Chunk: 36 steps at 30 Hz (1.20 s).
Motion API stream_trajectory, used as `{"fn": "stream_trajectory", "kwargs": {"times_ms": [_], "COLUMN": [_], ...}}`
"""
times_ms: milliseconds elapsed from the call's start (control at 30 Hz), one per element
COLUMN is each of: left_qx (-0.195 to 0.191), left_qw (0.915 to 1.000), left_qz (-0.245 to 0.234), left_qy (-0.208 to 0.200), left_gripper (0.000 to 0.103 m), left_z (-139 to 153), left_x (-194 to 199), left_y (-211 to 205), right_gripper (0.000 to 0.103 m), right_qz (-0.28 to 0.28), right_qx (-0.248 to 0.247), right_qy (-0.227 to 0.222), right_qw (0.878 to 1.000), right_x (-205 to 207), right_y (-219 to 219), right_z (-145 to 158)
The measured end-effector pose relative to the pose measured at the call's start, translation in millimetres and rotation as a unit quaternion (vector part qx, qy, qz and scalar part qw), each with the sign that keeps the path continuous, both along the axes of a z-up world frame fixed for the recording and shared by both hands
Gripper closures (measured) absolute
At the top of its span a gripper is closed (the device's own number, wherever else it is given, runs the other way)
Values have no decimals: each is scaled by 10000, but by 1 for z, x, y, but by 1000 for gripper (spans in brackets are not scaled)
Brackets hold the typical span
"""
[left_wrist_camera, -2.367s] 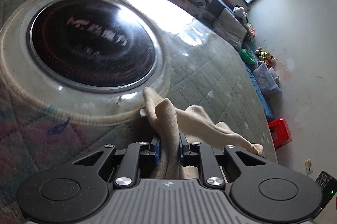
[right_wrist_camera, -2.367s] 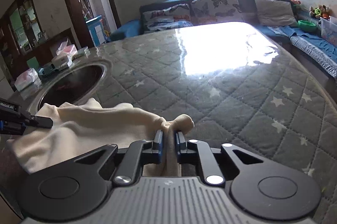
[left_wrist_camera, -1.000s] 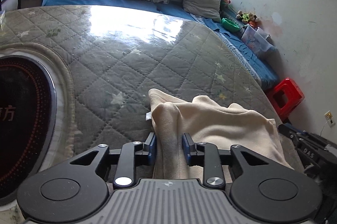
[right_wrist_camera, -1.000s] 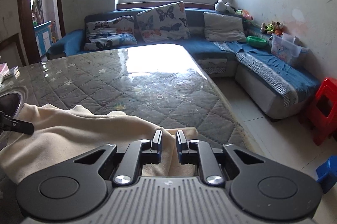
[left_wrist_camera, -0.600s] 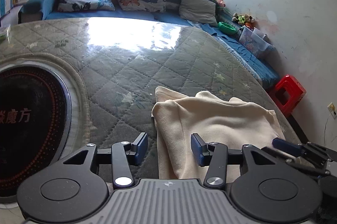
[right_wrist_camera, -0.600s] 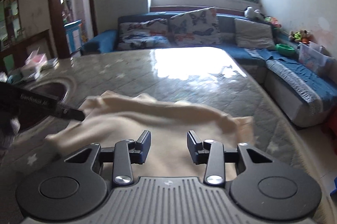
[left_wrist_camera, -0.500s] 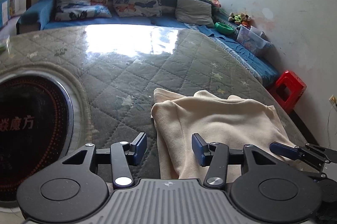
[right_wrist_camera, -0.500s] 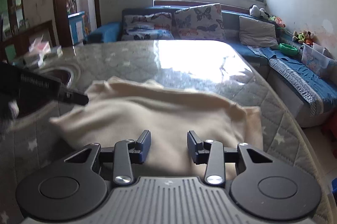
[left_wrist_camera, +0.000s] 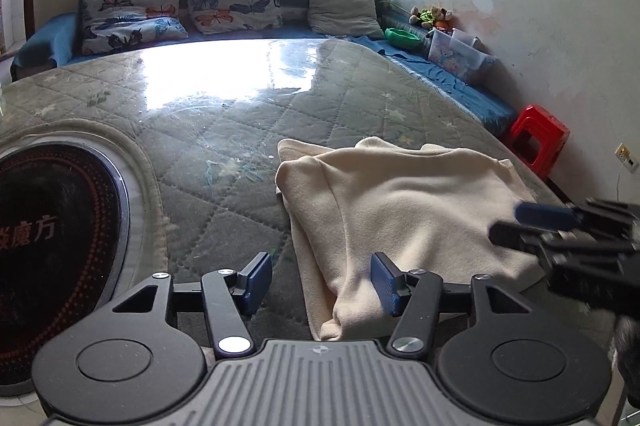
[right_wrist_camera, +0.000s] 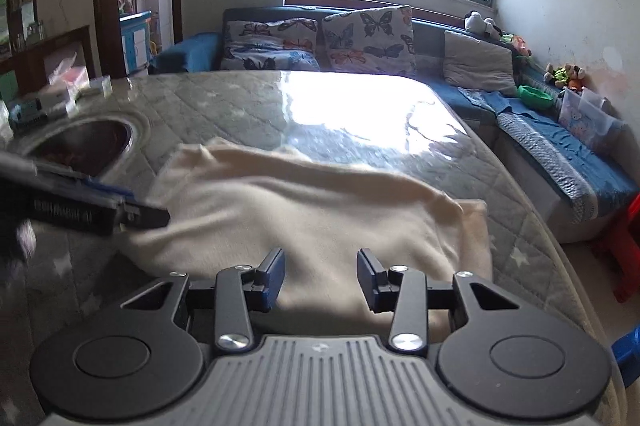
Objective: Fold clothes
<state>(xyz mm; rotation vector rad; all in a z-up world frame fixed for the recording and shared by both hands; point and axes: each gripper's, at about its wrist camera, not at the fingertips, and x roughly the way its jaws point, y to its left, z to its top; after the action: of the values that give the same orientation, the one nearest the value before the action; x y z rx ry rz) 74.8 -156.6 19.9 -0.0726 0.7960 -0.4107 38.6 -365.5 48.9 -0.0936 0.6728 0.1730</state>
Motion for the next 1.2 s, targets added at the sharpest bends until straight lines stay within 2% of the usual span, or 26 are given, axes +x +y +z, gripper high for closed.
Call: {"fn": "stream_trajectory", "kwargs": {"times_ms": [200, 333, 433, 533, 733, 900, 1133, 1200], "left_qx": [-143, -214, -178, -140, -40, 98, 302, 394], "left_qw": [9998, 9995, 9994, 9992, 9993, 9999, 9994, 9990], "left_qz": [-94, -182, -269, -341, -311, -140, 107, 169], "left_qy": [42, 118, 134, 184, 190, 0, -122, -154], "left_gripper": [42, 42, 41, 40, 40, 39, 39, 39], "left_z": [0, -1, -1, 0, 3, 7, 8, 7], "left_x": [0, 4, 5, 8, 7, -7, -21, -24], "left_y": [11, 14, 13, 11, 8, 7, -1, -4], "right_gripper": [65, 69, 68, 68, 68, 68, 68, 68], "right_qz": [-2, -37, -120, -105, -319, -431, -946, -1013], "right_qx": [352, 258, 178, 39, 271, 77, 142, 338], "right_qy": [173, 456, 520, 403, 323, 45, -22, 64], "right_qw": [9992, 9986, 9984, 9991, 9986, 9990, 9954, 9943], "right_x": [51, 90, 102, 100, 77, 21, -10, -15], "right_y": [16, 33, 41, 46, 35, 15, -38, -54], "right_z": [3, -11, -23, -25, -9, 3, -12, -21]}}
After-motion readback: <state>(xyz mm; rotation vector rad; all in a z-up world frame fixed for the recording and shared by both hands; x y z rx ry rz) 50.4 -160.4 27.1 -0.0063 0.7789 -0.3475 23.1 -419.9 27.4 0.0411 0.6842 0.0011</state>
